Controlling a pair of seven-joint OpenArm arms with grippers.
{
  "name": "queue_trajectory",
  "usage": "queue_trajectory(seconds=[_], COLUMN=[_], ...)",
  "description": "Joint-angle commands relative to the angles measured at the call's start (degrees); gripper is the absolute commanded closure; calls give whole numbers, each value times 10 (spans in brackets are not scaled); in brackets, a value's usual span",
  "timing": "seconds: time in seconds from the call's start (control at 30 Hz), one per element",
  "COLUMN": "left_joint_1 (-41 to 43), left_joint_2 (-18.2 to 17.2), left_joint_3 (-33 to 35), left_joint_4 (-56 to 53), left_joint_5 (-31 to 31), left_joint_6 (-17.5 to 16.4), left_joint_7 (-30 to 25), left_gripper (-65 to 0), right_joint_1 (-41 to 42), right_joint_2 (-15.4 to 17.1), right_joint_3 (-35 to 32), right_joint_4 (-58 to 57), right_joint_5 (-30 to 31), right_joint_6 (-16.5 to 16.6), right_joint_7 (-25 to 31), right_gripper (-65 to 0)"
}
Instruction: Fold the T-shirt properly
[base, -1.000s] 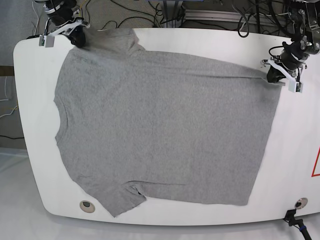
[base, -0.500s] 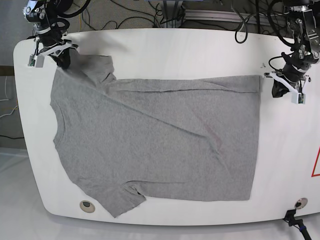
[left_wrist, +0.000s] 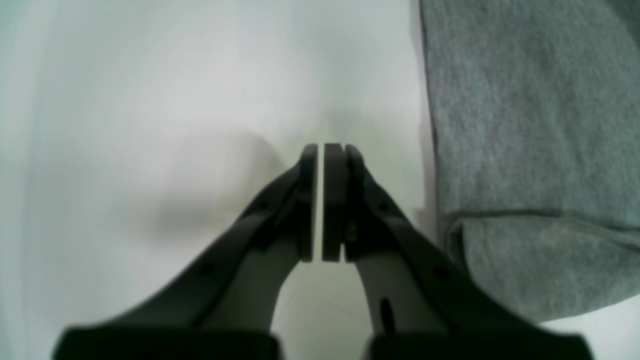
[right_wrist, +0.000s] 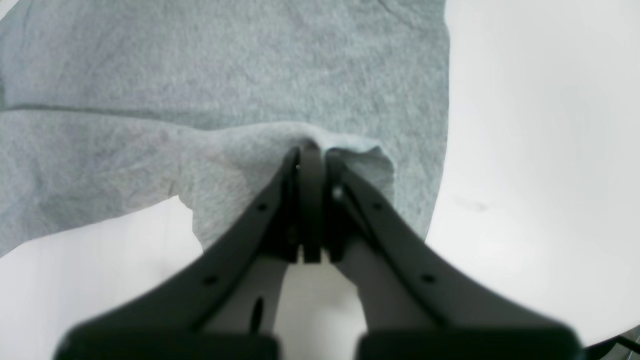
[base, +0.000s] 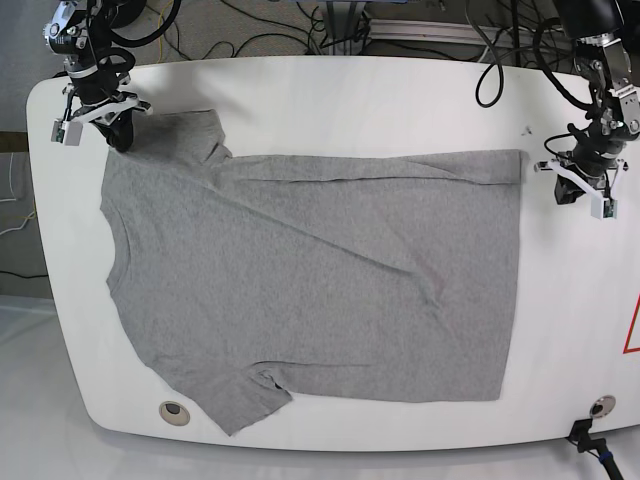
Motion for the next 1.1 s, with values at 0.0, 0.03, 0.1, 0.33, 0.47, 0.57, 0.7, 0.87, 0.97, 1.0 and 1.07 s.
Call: queue_trajectory(seconds=[0.0, 0.03, 0.1, 0.33, 0.47, 0.57, 0.7, 0.87, 0.97, 1.0, 1.07], left_joint_1=[-7, -6, -6, 15, 25, 28, 42, 59, 72, 76, 83], left_joint_2=[-11, -12, -12, 7, 7, 7, 7, 7, 7, 7, 8], left_joint_3=[-4, -4, -4, 1, 1, 0, -1, -1, -1, -1, -1], left_joint_4=[12, 14, 15, 12, 31, 46, 72, 103, 135, 145, 161], left_joint_5=[-16, -18, -25, -24, -24, -24, -24, -24, -24, -24, -25], left_joint_6=[1, -1, -1, 0, 0, 0, 0, 0, 0, 0, 0], left_joint_7=[-10, -9, -8, -4, -4, -4, -4, -5, -5, -5, -5], left_gripper=[-25, -53, -113, -193, -193, -193, -193, -194, -196, -196, -197], right_joint_1=[0, -2, -1, 3, 3, 3, 3, 3, 6, 6, 6], right_joint_2=[8, 8, 8, 4, 3, 2, 1, 1, 1, 1, 1], right_joint_3=[4, 4, 4, -3, -2, -2, -3, -3, -3, -3, -3], right_joint_4=[13, 12, 14, 2, 1, 1, 1, 1, 1, 0, 0], right_joint_5=[9, 8, 10, -8, -8, -8, -8, -8, -8, -8, -8], right_joint_6=[2, 2, 3, -1, -1, -1, -1, -1, -1, -1, -1], right_joint_7=[16, 15, 16, 5, 5, 5, 5, 5, 5, 5, 5], right_gripper=[0, 0, 0, -19, -19, -19, -19, -19, -19, -19, -19])
